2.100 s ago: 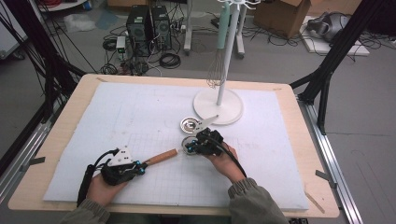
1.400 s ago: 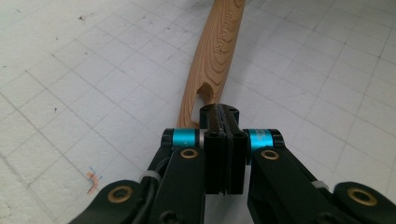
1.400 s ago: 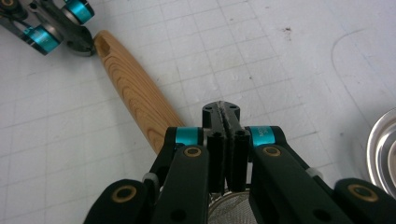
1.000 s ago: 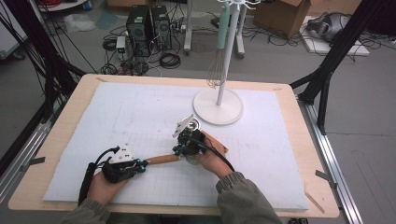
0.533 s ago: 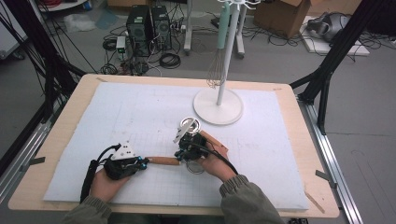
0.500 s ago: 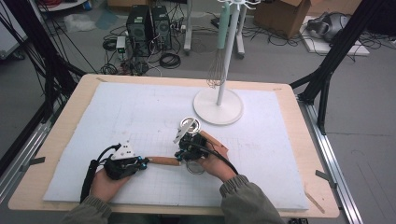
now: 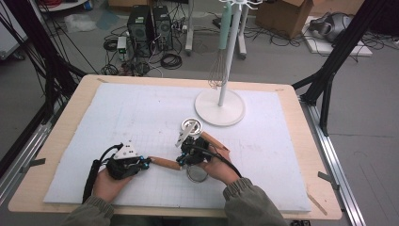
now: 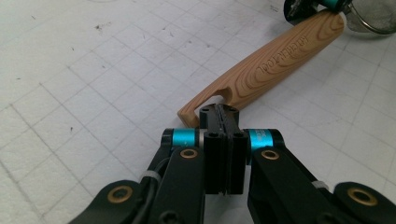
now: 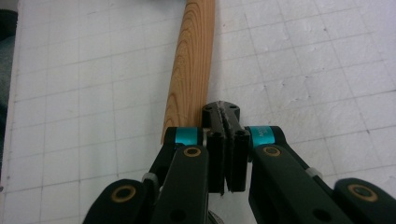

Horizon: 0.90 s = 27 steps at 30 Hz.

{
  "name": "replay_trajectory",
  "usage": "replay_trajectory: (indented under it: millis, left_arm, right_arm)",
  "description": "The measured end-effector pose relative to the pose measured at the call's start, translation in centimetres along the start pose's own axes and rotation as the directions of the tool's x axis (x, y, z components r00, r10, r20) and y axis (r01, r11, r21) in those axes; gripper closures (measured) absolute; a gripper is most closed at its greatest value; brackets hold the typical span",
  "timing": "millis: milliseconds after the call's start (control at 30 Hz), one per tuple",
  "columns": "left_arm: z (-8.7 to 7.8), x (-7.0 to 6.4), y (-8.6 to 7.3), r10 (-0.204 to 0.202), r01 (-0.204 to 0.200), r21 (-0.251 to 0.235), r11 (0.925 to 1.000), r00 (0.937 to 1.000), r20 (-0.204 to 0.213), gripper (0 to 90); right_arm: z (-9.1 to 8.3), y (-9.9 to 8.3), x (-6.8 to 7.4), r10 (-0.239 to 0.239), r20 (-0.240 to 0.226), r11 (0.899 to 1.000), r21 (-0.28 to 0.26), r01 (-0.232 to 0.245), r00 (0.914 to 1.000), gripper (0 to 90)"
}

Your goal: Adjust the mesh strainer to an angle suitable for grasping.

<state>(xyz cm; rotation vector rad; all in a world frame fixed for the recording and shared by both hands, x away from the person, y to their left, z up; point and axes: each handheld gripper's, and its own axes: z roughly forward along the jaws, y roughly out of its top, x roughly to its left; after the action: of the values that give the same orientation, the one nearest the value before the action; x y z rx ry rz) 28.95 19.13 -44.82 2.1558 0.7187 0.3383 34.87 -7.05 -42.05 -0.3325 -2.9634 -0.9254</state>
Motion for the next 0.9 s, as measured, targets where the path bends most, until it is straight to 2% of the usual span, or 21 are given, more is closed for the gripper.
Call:
replay_trajectory:
  millis: [467,533,733,900]
  left_arm:
    - [0.2,0.1,0.2,0.002,-0.002,0.002,1.0000,1.0000,-0.005,87.4]
    - [0.1,0.2,0.2,0.002,-0.002,0.004,1.0000,1.0000,-0.003,86.5]
    - [-0.3,0.2,0.1,0.004,-0.004,-0.008,1.0000,1.0000,-0.009,83.7]
    - [-1.3,0.4,0.1,0.008,-0.008,-0.030,0.9995,0.9999,-0.012,79.7]
  right_arm:
    - [0.0,0.0,-0.1,0.003,-0.011,1.000,-0.011,-0.003,0.9999,88.7]
    - [-0.1,-0.1,-0.2,0.015,-0.013,1.000,-0.009,-0.015,0.9998,88.0]
    - [-0.4,-0.2,-0.4,0.037,0.008,0.999,-0.030,-0.036,0.9993,83.6]
    - [-1.2,-0.4,-0.7,0.057,0.024,0.996,-0.074,-0.055,0.9981,79.6]
